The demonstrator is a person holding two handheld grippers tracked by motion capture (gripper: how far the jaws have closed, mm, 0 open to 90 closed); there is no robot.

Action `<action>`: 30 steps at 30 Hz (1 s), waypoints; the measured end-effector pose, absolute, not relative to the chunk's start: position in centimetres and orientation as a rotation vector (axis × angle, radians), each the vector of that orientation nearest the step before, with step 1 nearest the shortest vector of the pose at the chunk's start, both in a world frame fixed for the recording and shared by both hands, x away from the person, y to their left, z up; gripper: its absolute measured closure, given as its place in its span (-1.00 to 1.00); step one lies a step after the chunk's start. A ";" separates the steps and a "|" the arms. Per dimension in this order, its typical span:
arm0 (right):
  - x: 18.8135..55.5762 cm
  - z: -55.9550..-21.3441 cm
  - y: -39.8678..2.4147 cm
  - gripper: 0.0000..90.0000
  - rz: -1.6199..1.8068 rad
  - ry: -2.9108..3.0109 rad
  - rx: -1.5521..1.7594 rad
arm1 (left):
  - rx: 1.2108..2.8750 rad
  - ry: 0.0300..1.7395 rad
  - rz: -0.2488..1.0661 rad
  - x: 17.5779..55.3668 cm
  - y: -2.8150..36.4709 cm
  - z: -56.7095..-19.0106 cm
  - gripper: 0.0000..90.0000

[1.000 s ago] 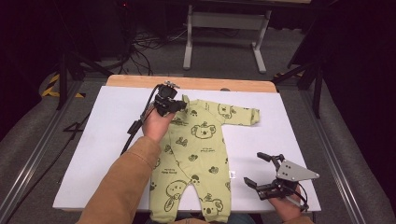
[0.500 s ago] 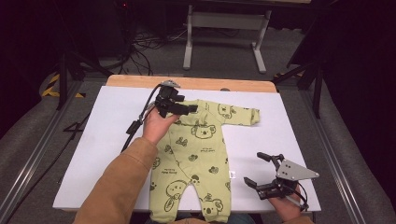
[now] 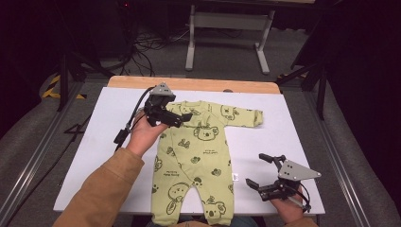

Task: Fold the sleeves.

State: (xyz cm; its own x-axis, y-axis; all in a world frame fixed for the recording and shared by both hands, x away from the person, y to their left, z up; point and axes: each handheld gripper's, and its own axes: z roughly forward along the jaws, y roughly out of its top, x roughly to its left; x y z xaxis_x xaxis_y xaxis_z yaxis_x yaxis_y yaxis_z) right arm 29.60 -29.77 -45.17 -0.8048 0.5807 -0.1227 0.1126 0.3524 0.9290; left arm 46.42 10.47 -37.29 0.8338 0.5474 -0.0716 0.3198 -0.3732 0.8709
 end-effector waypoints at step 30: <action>30.0 -45.3 -29.6 -0.81 1.440 2.218 0.617 | 1.986 0.626 0.337 35.5 20.6 -41.9 -0.99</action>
